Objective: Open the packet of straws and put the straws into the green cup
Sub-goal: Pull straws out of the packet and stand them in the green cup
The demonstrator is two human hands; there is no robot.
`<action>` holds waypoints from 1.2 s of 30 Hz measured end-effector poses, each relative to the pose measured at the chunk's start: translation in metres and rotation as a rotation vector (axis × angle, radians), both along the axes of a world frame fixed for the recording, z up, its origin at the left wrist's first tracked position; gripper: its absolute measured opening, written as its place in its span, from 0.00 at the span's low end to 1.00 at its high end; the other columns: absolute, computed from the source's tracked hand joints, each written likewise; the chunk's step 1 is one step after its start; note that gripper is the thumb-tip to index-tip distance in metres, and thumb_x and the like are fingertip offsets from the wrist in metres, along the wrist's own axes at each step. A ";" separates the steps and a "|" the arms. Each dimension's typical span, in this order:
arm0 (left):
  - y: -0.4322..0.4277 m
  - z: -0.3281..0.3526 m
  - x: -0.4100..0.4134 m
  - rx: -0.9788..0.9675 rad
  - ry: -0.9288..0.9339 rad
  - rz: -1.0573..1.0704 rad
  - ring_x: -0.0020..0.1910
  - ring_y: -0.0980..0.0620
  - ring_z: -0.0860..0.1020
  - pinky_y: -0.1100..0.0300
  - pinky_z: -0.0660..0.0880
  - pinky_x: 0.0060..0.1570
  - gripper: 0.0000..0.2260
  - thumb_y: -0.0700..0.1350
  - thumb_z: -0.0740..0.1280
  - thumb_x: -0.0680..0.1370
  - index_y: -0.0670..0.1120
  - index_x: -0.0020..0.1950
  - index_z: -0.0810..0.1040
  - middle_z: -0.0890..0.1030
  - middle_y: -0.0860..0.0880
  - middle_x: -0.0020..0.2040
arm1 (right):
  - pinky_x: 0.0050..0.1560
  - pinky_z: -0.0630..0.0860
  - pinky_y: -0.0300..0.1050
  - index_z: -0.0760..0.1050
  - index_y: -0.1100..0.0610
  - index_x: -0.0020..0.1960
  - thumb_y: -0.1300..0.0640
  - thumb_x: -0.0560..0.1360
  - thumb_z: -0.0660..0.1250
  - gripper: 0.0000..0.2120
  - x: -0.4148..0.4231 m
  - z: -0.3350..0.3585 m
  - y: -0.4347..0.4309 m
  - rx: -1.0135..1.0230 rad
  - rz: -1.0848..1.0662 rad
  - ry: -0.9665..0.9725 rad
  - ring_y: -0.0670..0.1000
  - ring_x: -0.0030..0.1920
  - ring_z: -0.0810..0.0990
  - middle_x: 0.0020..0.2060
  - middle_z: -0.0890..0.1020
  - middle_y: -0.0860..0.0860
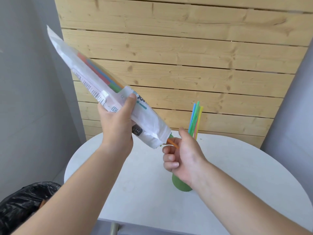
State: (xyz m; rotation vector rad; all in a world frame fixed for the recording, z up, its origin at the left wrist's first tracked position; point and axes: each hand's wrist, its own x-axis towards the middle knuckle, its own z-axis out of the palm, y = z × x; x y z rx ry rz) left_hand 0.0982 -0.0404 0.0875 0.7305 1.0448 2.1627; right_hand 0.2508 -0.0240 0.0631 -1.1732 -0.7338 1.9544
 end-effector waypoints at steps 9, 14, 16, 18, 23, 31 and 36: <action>0.000 -0.001 0.005 0.022 0.052 -0.004 0.64 0.37 0.82 0.40 0.80 0.64 0.28 0.41 0.76 0.78 0.41 0.75 0.70 0.82 0.38 0.63 | 0.20 0.53 0.33 0.72 0.58 0.38 0.46 0.81 0.59 0.19 -0.002 -0.007 0.003 -0.025 -0.005 0.031 0.47 0.20 0.62 0.26 0.72 0.52; 0.000 -0.006 0.002 -0.040 -0.091 0.015 0.62 0.40 0.84 0.49 0.84 0.57 0.25 0.41 0.75 0.79 0.42 0.74 0.72 0.84 0.42 0.59 | 0.19 0.53 0.34 0.74 0.58 0.36 0.52 0.80 0.62 0.16 -0.001 -0.007 0.005 0.078 -0.037 -0.043 0.46 0.21 0.61 0.26 0.72 0.50; 0.000 -0.008 0.000 -0.085 -0.181 0.028 0.60 0.42 0.85 0.52 0.85 0.53 0.23 0.41 0.75 0.79 0.44 0.73 0.74 0.85 0.41 0.62 | 0.20 0.53 0.35 0.74 0.58 0.40 0.54 0.80 0.62 0.12 -0.001 -0.006 0.005 0.149 -0.045 -0.092 0.46 0.21 0.60 0.28 0.71 0.51; 0.000 -0.011 -0.002 -0.122 -0.260 0.024 0.57 0.46 0.87 0.52 0.86 0.52 0.20 0.40 0.74 0.80 0.44 0.71 0.76 0.87 0.45 0.58 | 0.20 0.54 0.36 0.73 0.57 0.42 0.54 0.80 0.63 0.10 -0.001 -0.006 0.005 0.224 -0.070 -0.125 0.46 0.22 0.60 0.27 0.71 0.50; 0.004 -0.018 -0.004 -0.194 -0.380 0.026 0.54 0.48 0.88 0.54 0.86 0.48 0.19 0.41 0.75 0.79 0.44 0.69 0.78 0.87 0.46 0.60 | 0.22 0.56 0.37 0.74 0.55 0.43 0.50 0.81 0.63 0.12 0.001 0.000 0.003 0.297 -0.133 -0.188 0.47 0.21 0.63 0.26 0.72 0.51; 0.008 -0.023 -0.007 -0.208 -0.415 0.021 0.53 0.48 0.88 0.51 0.86 0.51 0.19 0.42 0.75 0.79 0.44 0.69 0.78 0.88 0.46 0.59 | 0.20 0.58 0.36 0.72 0.55 0.41 0.51 0.81 0.66 0.12 0.002 -0.003 0.009 0.468 -0.205 -0.217 0.46 0.19 0.63 0.24 0.71 0.51; 0.007 -0.021 -0.018 -0.197 -0.469 0.029 0.55 0.46 0.87 0.45 0.84 0.58 0.16 0.41 0.74 0.80 0.43 0.67 0.76 0.87 0.45 0.58 | 0.20 0.55 0.36 0.71 0.56 0.43 0.51 0.80 0.66 0.11 0.013 0.006 0.018 0.471 -0.272 -0.143 0.46 0.20 0.61 0.26 0.68 0.52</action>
